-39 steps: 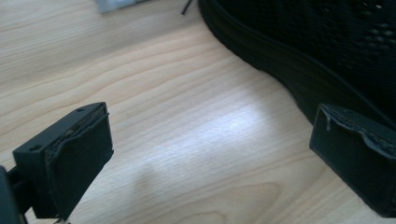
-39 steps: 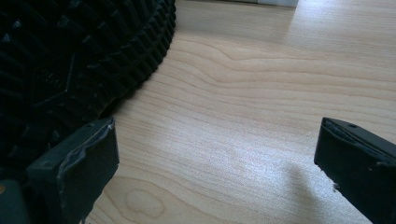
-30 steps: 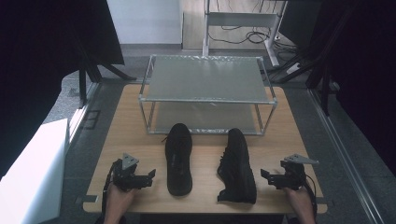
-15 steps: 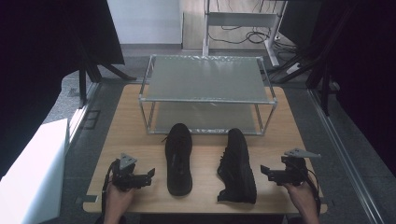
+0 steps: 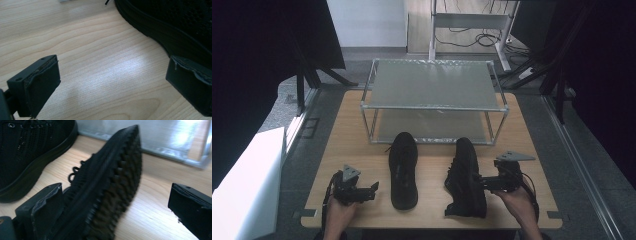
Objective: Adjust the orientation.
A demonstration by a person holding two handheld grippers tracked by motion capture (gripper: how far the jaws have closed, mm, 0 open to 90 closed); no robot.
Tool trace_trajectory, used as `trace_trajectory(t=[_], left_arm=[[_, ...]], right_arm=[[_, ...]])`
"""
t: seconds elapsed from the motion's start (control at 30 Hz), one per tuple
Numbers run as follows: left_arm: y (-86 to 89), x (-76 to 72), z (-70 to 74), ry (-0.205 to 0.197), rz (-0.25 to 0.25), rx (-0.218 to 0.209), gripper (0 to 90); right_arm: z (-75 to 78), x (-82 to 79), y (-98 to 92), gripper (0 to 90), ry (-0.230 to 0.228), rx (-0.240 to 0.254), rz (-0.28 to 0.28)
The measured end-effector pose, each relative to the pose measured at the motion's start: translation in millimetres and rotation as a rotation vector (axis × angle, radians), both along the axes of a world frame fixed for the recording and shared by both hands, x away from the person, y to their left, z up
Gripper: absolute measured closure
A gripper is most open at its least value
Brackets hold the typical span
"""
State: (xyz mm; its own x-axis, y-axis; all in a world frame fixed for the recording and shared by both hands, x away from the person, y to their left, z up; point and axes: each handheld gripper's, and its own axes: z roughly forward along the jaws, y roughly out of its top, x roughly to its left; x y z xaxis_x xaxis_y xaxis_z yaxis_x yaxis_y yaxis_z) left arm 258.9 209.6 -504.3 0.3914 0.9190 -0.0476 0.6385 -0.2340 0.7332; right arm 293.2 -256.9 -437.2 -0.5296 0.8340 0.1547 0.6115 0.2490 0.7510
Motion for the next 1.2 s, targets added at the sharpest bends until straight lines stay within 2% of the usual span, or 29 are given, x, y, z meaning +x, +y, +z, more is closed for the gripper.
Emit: trace_trajectory(t=[0.13, 0.2, 0.33, 0.57, 0.73, 1.2], left_arm=[[-0.7, 0.2, -0.6, 0.005, -0.004, 0.004, 0.0], [-1.4, 0.3, -1.0, 0.011, -0.009, 0.011, 0.0], [-2.6, 0.9, -1.8, 0.016, -0.016, 0.020, 0.0], [-2.9, 0.4, -1.9, 0.019, -0.020, 0.023, 0.0], [-3.0, 0.4, -1.9, 0.021, -0.023, 0.025, 0.0], [-3.8, 0.9, -2.4, 0.024, -0.024, 0.036, 0.0]], right_arm=[[-7.5, 1.2, 10.4, 0.2, 0.002, -0.030, 0.003], [-11.3, 2.2, 9.5, 1.6, -0.014, -0.059, -0.021], [-14.0, 3.4, 5.3, 1.2, -0.001, -0.031, -0.026], [-15.2, 2.7, -1.6, 0.2, 0.002, -0.012, -0.049], [-12.6, 1.8, -5.2, 0.3, -0.011, -0.028, -0.065], [-4.7, -2.2, -34.7, 1.3, -0.013, -0.008, -0.118]])
